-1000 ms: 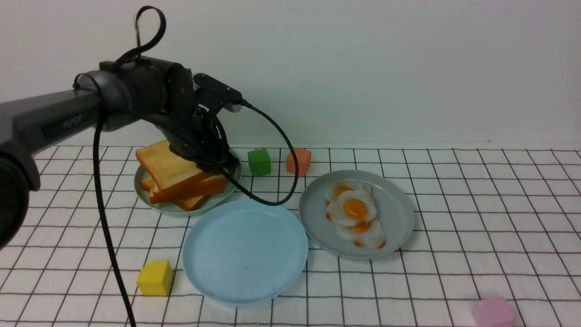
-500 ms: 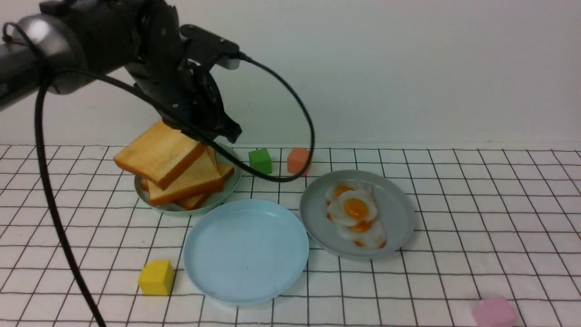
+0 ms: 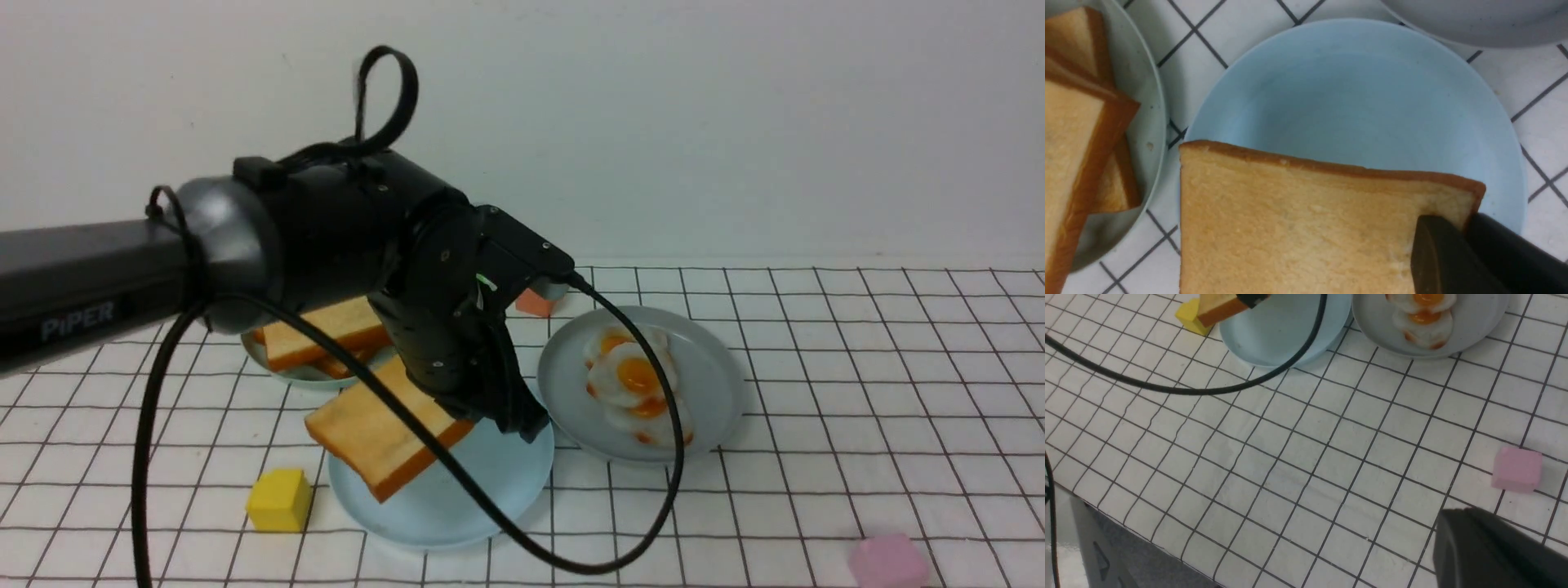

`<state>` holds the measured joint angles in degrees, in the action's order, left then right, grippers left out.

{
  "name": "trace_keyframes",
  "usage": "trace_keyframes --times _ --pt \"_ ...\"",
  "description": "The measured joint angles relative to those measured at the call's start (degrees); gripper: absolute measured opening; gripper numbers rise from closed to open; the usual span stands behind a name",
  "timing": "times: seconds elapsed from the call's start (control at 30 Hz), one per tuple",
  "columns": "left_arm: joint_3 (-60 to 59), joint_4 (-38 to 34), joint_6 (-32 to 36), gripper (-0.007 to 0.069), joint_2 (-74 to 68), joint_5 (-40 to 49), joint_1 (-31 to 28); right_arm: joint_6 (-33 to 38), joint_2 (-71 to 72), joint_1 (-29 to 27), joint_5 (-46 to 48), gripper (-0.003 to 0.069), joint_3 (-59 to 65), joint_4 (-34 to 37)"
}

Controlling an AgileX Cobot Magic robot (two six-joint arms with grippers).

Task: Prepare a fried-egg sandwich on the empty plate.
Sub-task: Use the left arm to put a slice of bread into the empty plate in the middle, then use the right arm to grab a fried egg

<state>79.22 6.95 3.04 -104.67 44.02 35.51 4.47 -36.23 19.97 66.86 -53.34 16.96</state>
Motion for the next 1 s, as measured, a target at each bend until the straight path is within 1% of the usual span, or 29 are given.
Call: trace_keyframes --times 0.13,0.27,0.33,0.43,0.47,0.53,0.57,0.67,0.73,0.77,0.8,0.83,0.9,0.93,0.97,1.0 --pt "0.0 -2.8 0.0 0.0042 -2.0 -1.7 0.0 0.0 0.2 0.0 0.4 0.0022 0.0 0.3" --pt "0.0 -3.5 0.0 0.0042 -3.5 -2.6 0.0 0.0 0.2 0.0 0.5 0.0025 0.0 0.6" --pt "0.0 -3.6 0.0 0.0064 -4.0 -3.2 0.0 0.0 0.2 0.0 0.5 0.0028 0.0 0.8" --pt "0.0 -3.6 0.0 0.0118 -4.0 -3.6 0.0 0.0 0.2 0.0 0.5 0.0029 0.0 1.1" --pt "0.0 -3.6 0.0 0.0172 -4.0 -3.7 0.0 0.0 0.2 0.0 0.5 0.0031 0.0 1.2" --pt "0.0 -3.6 0.0 0.0221 -4.1 -3.7 0.0 0.0 0.2 0.0 0.5 0.0031 0.0 1.3" --pt "0.0 -3.6 -0.2 0.0283 -4.1 -3.7 0.0 0.0 0.2 0.0 0.6 0.0031 0.0 1.3" --pt "0.1 -3.6 -0.4 0.0396 -4.1 -3.5 0.0 0.0 0.2 0.0 0.6 0.0034 0.0 1.3" --pt "0.5 -3.6 -0.5 0.0433 -3.7 -2.6 0.0 0.0 -0.1 0.0 0.5 0.0038 0.0 1.3" --pt "0.9 -3.7 -0.8 0.0439 -3.1 -1.4 0.0 0.0 -0.5 0.0 0.2 0.0041 0.0 1.5" --pt "1.5 -3.8 -1.5 0.0435 -2.1 -0.1 0.0 0.0 -0.9 0.0 0.0 0.0043 0.0 1.5" --pt "2.3 -4.0 -3.0 0.0414 -0.3 1.7 0.0 0.0 -1.8 0.0 -0.6 0.0046 -0.1 1.6" --pt "3.6 -4.0 -4.4 0.0343 3.8 3.5 0.0 0.0 -4.2 0.0 -2.6 0.0049 -0.1 1.7" --pt "3.7 -4.0 -4.7 0.0332 4.3 3.8 0.0 0.0 -4.5 0.0 -2.6 0.0049 -0.1 1.7" --pt "4.0 -4.0 -5.5 0.0246 8.1 4.7 0.0 0.1 -7.0 0.0 -4.5 0.0052 -0.1 1.7" --pt "3.9 -4.1 -5.9 0.0176 12.4 5.3 0.0 0.3 -9.2 0.0 -6.0 0.0055 -0.1 1.7"
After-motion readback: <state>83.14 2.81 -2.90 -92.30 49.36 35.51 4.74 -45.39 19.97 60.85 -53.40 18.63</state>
